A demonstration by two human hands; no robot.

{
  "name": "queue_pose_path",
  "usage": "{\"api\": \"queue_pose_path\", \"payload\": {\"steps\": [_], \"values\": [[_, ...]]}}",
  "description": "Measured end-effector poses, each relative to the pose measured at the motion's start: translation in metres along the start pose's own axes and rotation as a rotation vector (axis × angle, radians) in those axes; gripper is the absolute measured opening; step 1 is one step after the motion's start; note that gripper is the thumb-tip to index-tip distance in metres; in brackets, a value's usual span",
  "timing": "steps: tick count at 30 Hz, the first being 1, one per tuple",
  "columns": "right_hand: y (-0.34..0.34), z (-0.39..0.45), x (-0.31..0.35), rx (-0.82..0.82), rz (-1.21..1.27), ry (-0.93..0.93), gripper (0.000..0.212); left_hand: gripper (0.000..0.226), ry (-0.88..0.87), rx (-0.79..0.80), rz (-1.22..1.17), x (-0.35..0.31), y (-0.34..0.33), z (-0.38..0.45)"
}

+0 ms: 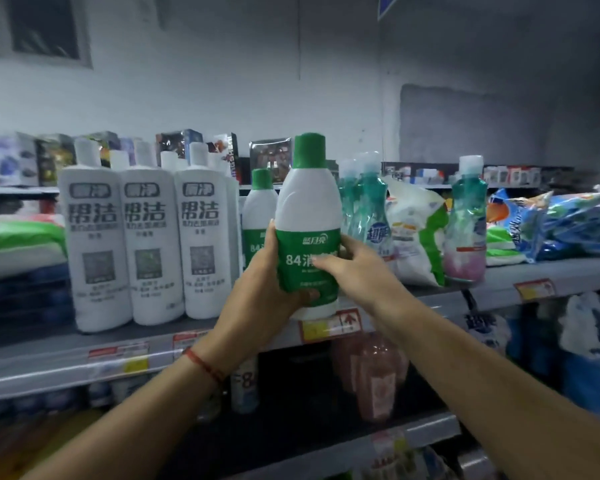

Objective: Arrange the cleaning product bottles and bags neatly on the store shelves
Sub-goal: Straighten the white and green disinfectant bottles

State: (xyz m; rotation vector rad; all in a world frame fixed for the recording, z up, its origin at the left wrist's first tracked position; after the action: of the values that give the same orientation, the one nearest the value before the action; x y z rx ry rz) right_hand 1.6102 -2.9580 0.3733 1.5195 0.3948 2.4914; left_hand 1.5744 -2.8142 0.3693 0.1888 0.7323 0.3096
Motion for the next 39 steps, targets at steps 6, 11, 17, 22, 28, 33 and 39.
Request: {"api": "queue_pose_path", "payload": {"steps": [6,11,17,22,28,33,39], "values": [[-0.033,0.061,-0.019,0.007,-0.051,0.000,0.026,0.096,0.092,-0.116,0.136,0.041,0.013,0.031],[-0.051,0.080,-0.038,0.009,-0.067,0.065,0.035,0.093,0.227,-0.159,0.361,0.069,0.016,0.037],[-0.060,0.086,-0.040,0.054,-0.180,0.111,0.043,0.101,0.342,-0.209,0.692,0.076,0.013,0.039],[-0.059,0.090,-0.039,0.114,-0.232,0.120,0.040,0.093,0.376,-0.254,0.805,0.070,0.007,0.038],[-0.051,0.085,-0.031,0.252,-0.429,0.174,0.049,0.077,0.435,-0.161,0.944,0.052,0.002,0.030],[-0.030,0.054,-0.004,0.313,-0.667,0.448,0.062,0.058,0.274,-0.112,1.101,0.009,0.008,-0.002],[-0.054,0.008,0.021,0.509,-0.794,0.684,0.059,0.074,0.442,-0.060,1.360,-0.015,0.066,-0.061]]}}
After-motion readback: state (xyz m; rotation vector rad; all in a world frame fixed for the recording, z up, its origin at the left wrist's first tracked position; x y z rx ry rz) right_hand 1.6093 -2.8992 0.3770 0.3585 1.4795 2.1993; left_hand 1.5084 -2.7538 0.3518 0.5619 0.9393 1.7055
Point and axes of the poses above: each hand's wrist, its own z-axis towards the middle knuckle, its own y-axis out of the back of the hand, x = y × z, the point moved 8 cm from there along z, towards the middle knuckle, and after that the axes turned 9 degrees about -z, right-handed, at the moved point
